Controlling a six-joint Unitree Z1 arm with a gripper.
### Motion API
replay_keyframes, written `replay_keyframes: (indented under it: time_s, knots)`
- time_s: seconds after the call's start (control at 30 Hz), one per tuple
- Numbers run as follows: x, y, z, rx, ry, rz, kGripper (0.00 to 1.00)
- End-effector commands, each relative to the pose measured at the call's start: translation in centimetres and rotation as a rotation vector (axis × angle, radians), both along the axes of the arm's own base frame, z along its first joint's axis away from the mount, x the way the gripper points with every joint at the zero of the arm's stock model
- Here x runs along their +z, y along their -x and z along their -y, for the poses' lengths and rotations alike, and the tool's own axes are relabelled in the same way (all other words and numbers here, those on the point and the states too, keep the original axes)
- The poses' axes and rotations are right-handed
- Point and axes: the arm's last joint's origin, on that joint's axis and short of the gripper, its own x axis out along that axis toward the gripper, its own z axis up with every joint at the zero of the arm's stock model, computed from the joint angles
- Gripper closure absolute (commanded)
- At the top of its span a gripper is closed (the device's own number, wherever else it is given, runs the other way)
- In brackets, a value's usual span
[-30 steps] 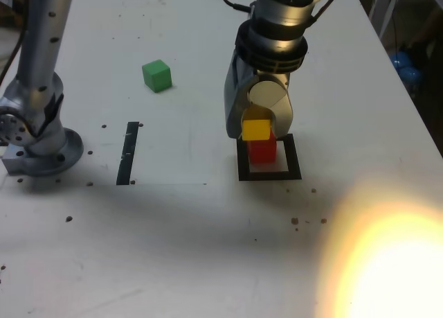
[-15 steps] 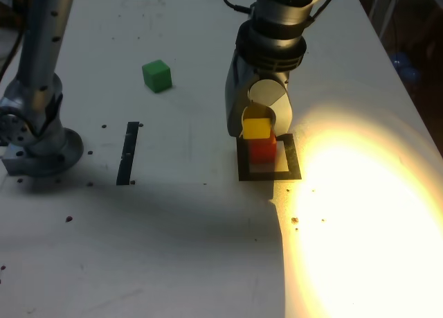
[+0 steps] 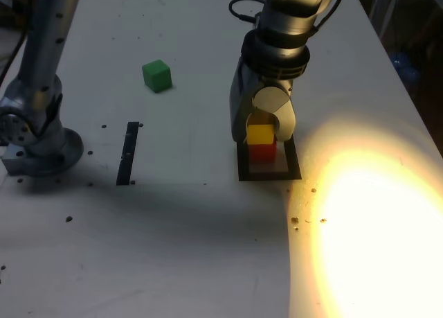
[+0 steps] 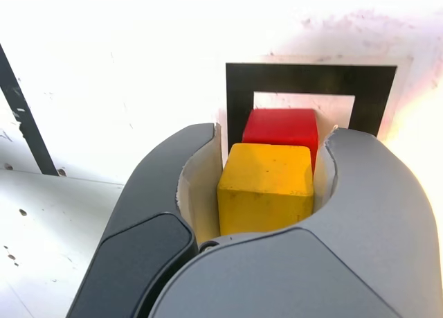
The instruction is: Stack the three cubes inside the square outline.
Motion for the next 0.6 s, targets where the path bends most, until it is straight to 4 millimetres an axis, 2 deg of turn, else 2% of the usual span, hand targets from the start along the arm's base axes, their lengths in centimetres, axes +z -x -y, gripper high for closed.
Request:
replay_keyframes:
  time_s: [0.0,0.17,0.37,0.47,0.57]
  knots:
    - [-0.2,0.0,0.0,-0.002,0.003,-0.006,0.4]
    - [-0.2,-0.2,-0.3,-0.017,0.001,0.002,0.21]
    - [0.3,0.0,-0.4,-0.026,0.003,0.004,0.11]
    - [1.6,0.6,-0.6,-0.028,0.003,0.016,0.09]
    - [3.8,2.2,-1.3,-0.016,-0.007,0.04,0.08]
